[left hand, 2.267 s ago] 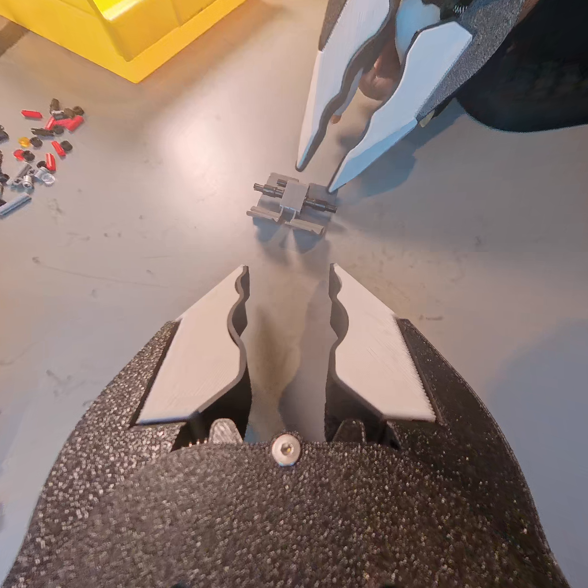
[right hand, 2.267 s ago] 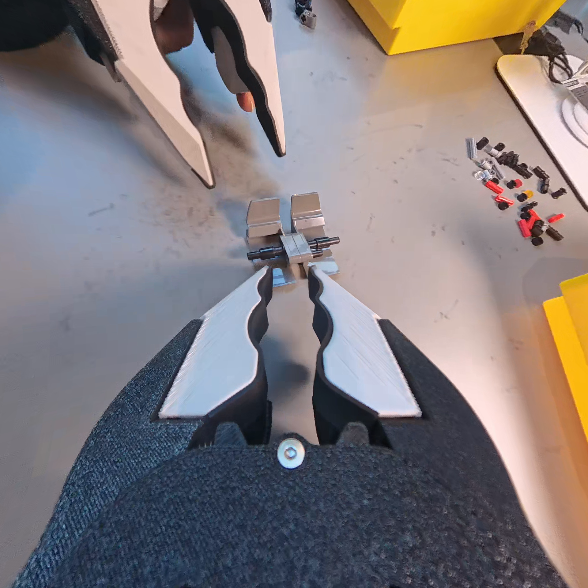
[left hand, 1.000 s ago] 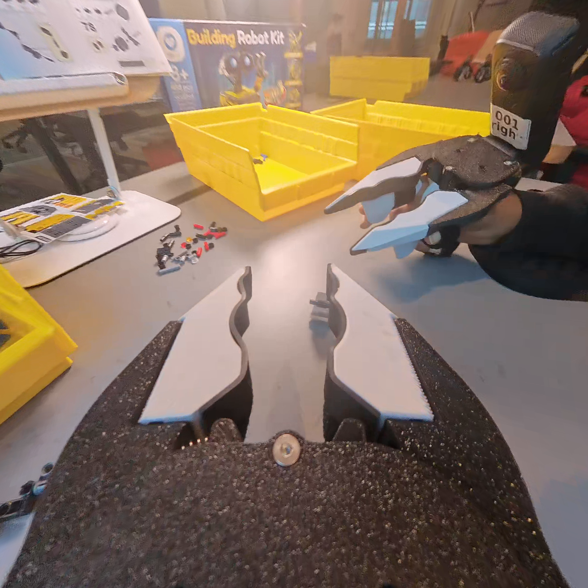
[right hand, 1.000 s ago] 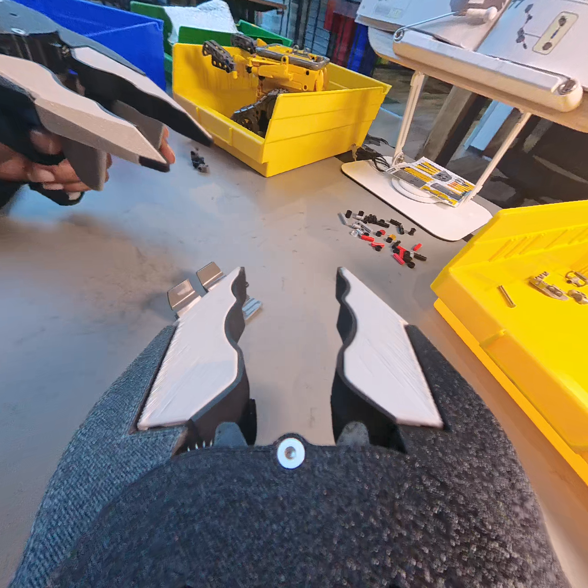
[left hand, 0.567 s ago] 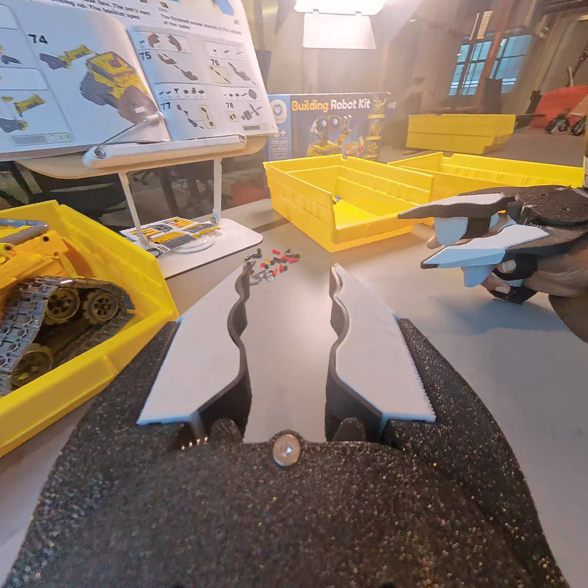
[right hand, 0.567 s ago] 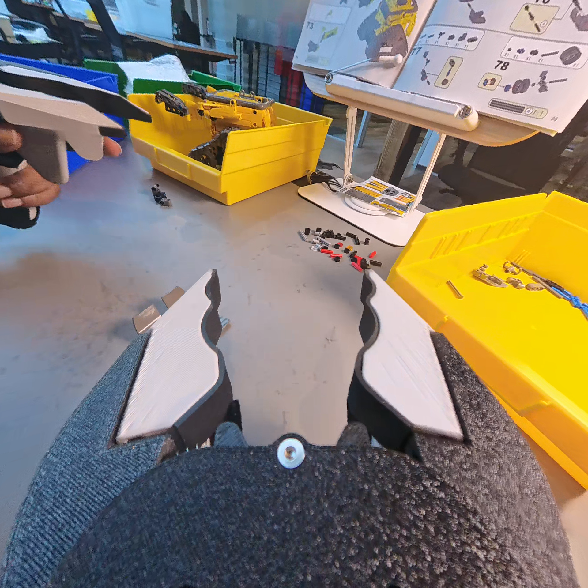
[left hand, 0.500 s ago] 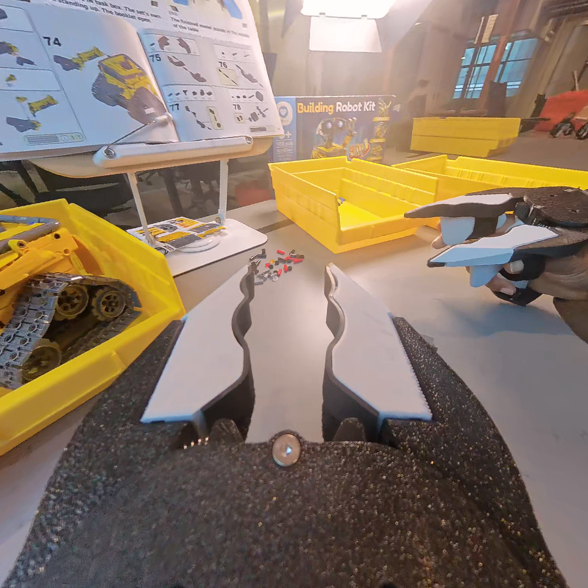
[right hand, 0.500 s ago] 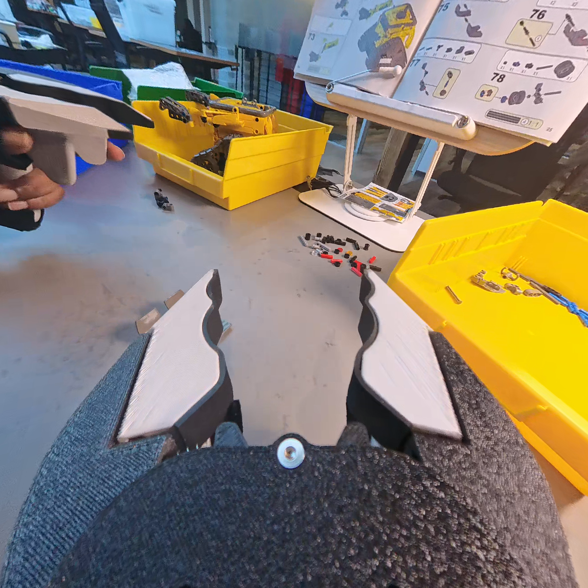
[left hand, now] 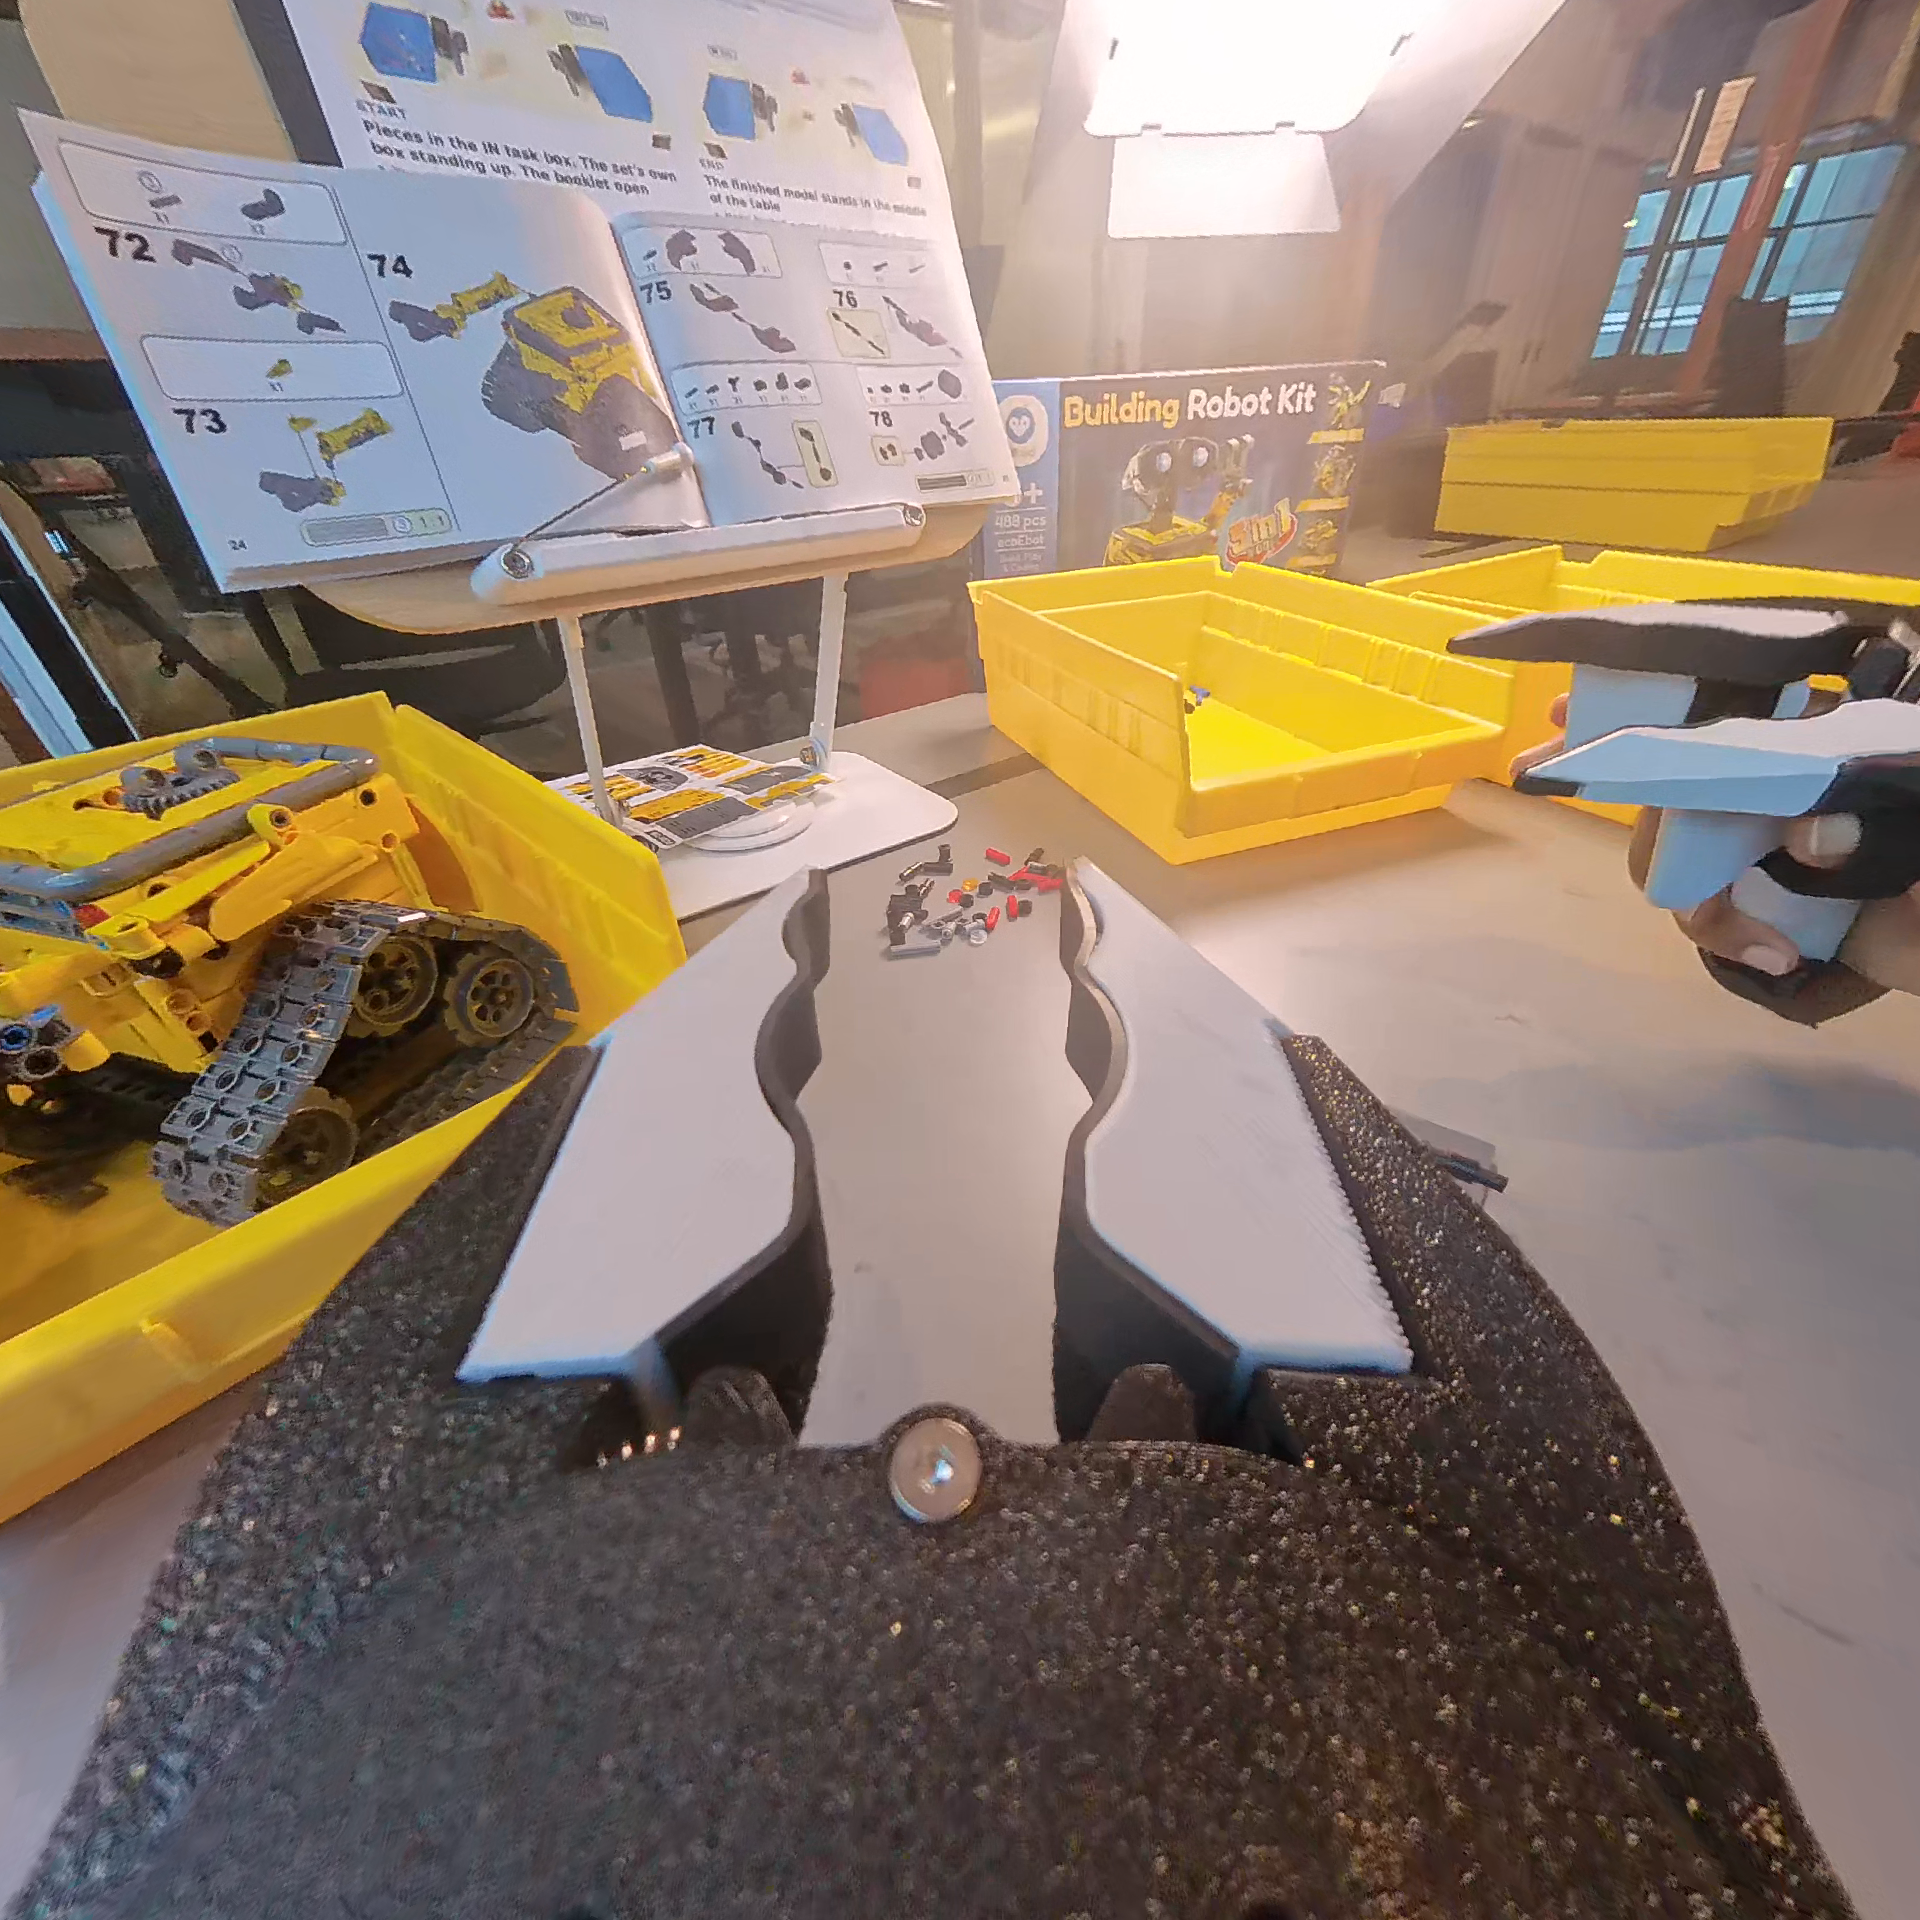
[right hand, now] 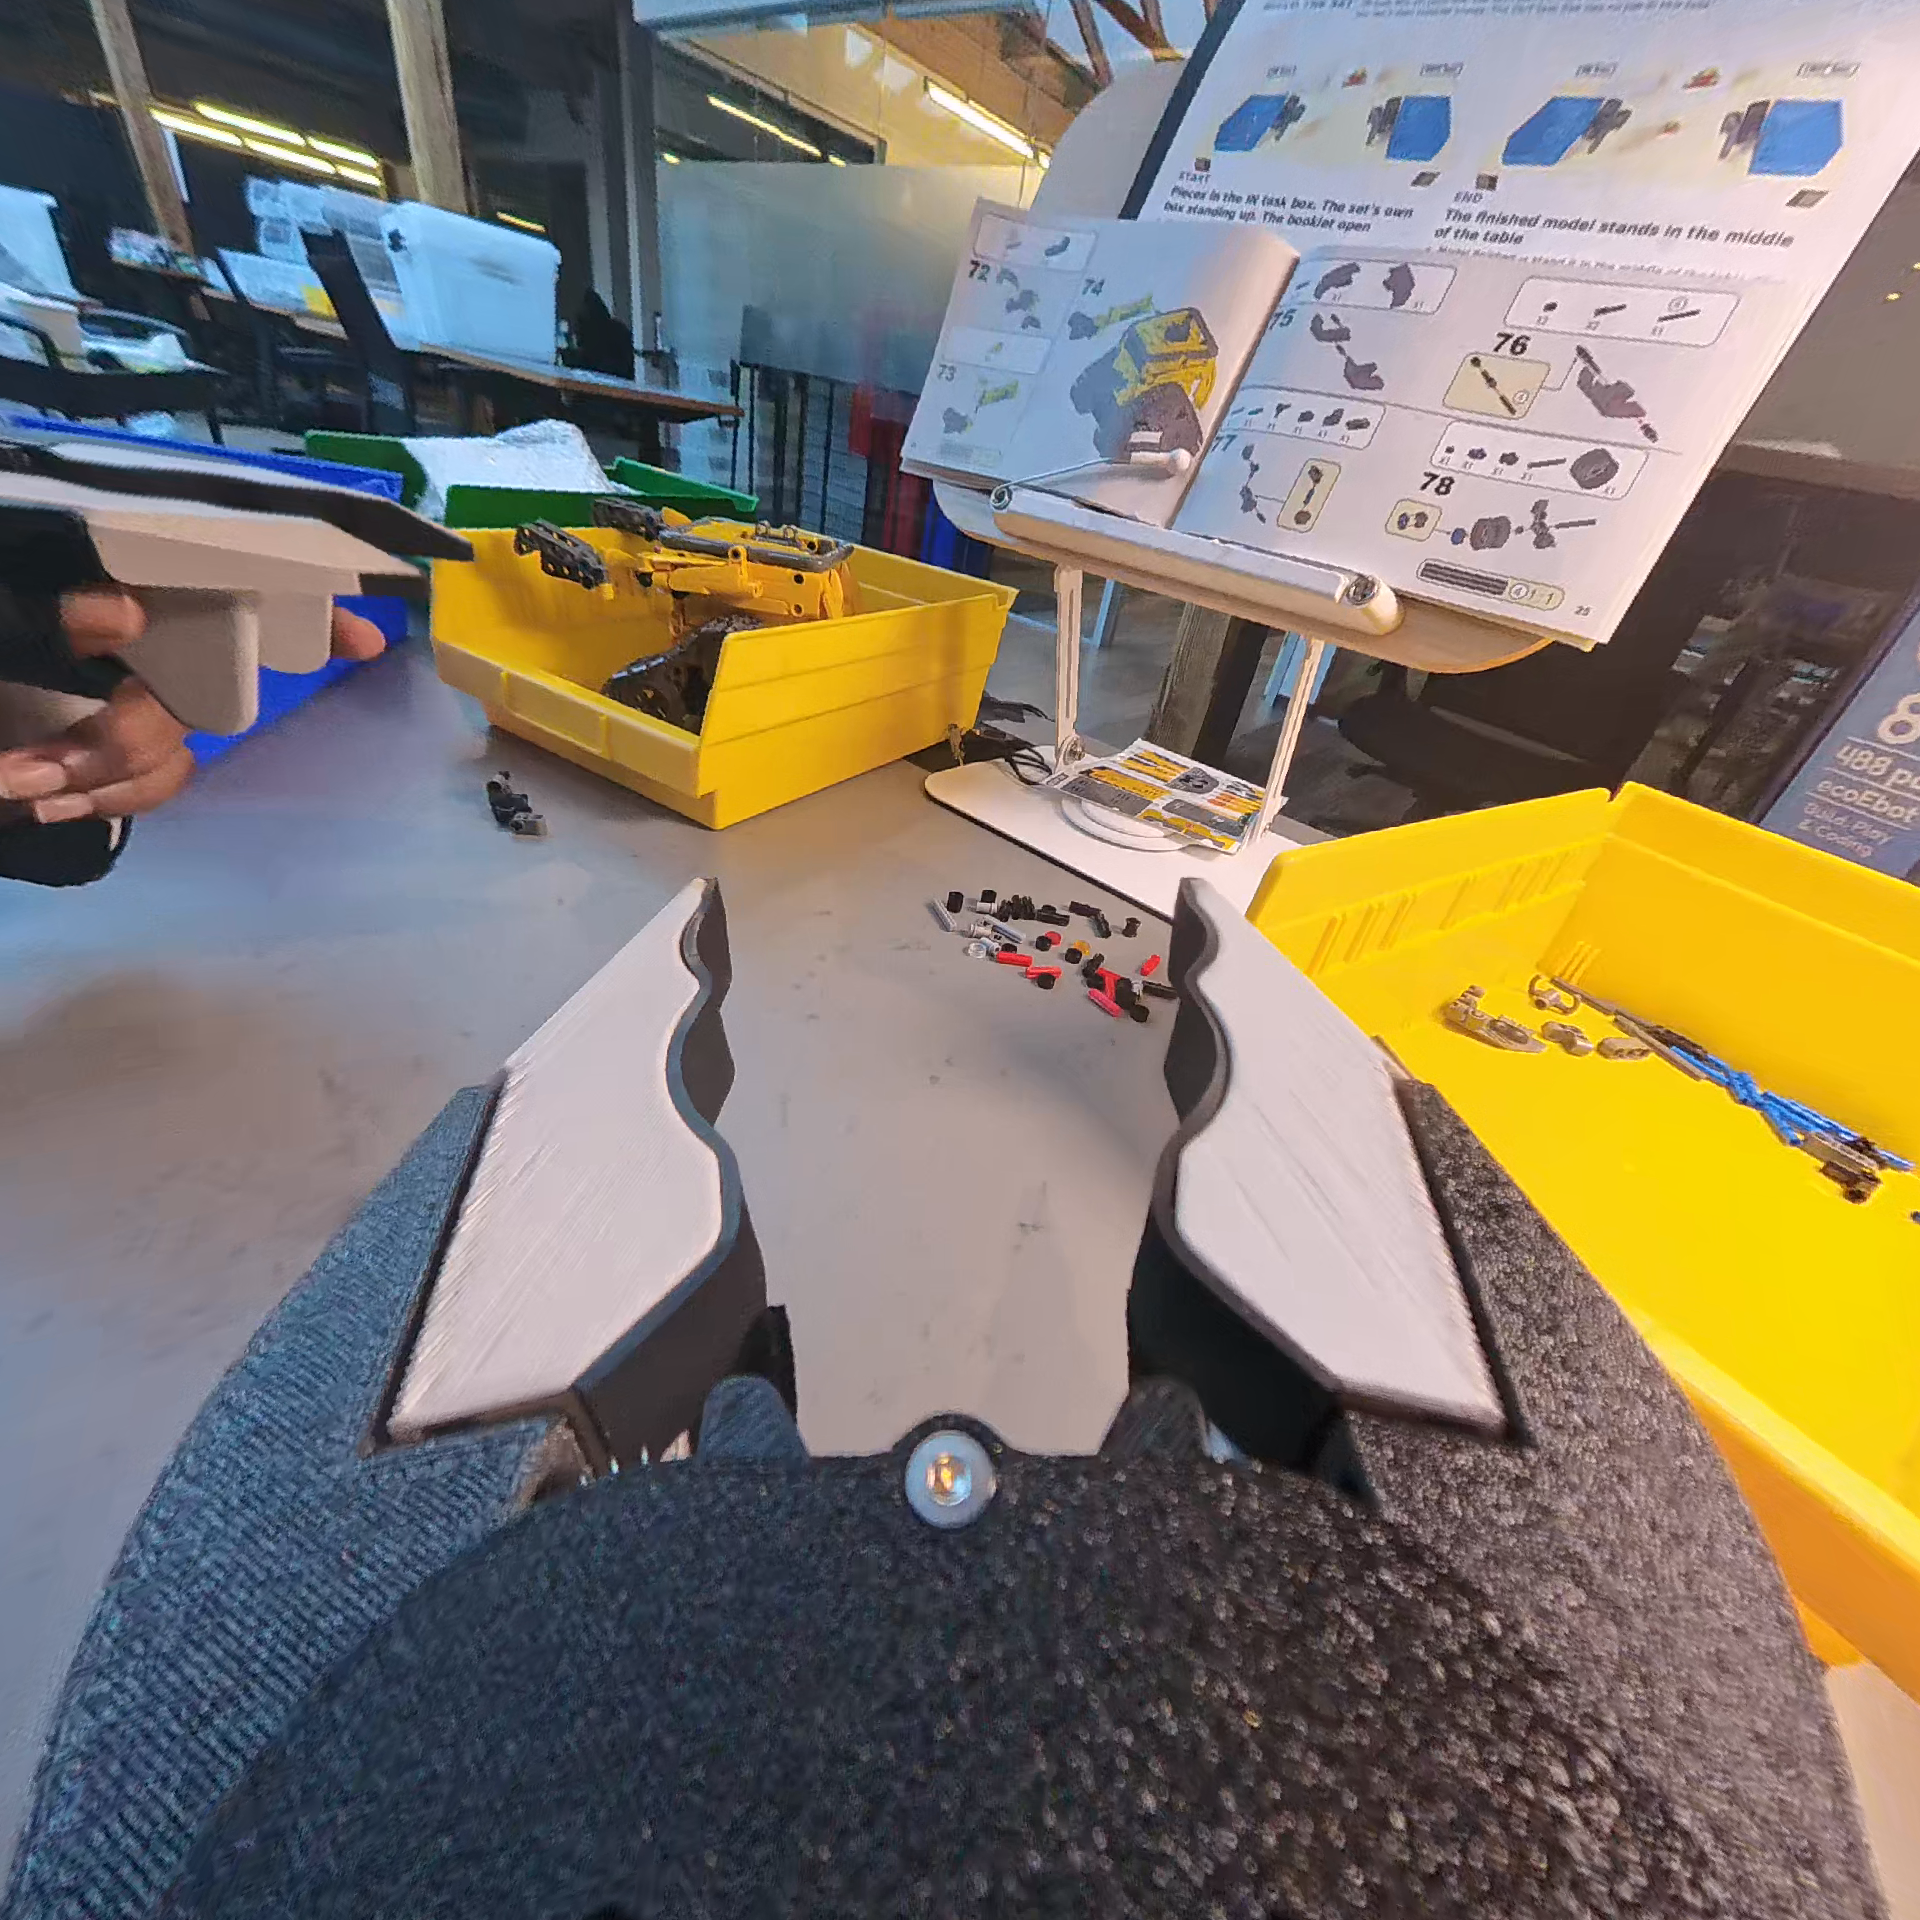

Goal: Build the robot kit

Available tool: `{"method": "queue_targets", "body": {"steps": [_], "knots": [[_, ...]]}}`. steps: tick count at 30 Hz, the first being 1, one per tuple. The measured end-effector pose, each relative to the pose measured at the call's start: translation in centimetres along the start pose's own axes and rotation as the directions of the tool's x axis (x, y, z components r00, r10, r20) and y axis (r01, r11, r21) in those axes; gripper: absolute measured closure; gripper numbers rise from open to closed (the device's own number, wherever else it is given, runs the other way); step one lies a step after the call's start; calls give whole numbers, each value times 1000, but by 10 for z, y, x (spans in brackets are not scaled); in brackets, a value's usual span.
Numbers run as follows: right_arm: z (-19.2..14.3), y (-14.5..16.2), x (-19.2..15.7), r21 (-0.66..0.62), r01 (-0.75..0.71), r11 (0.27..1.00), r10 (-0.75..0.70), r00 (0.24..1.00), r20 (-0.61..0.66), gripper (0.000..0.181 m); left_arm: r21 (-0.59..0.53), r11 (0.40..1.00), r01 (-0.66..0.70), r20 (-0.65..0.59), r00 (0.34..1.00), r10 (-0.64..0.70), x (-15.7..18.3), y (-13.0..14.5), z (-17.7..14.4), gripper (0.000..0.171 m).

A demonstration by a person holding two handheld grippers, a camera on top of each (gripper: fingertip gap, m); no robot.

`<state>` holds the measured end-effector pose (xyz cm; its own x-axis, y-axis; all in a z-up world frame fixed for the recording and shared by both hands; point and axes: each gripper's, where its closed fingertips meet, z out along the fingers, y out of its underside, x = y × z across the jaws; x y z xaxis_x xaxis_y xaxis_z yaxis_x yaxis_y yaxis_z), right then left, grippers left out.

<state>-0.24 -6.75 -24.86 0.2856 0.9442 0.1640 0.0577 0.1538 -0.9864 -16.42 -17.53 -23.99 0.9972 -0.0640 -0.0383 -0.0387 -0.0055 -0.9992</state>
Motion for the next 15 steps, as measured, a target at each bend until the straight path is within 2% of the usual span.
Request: {"method": "queue_targets", "body": {"steps": [5, 15], "knots": [[0, 7, 3, -16, -15, 1000, 15, 1000, -3, 96, 20, 1000, -21, 3, 1000, 20, -1, -6, -1, 119], [-7, 7, 14, -2, -61, 998, 61, 998, -26, 98, -20, 998, -67, -33, 997, 66, 7, 7, 6, 128]]}}
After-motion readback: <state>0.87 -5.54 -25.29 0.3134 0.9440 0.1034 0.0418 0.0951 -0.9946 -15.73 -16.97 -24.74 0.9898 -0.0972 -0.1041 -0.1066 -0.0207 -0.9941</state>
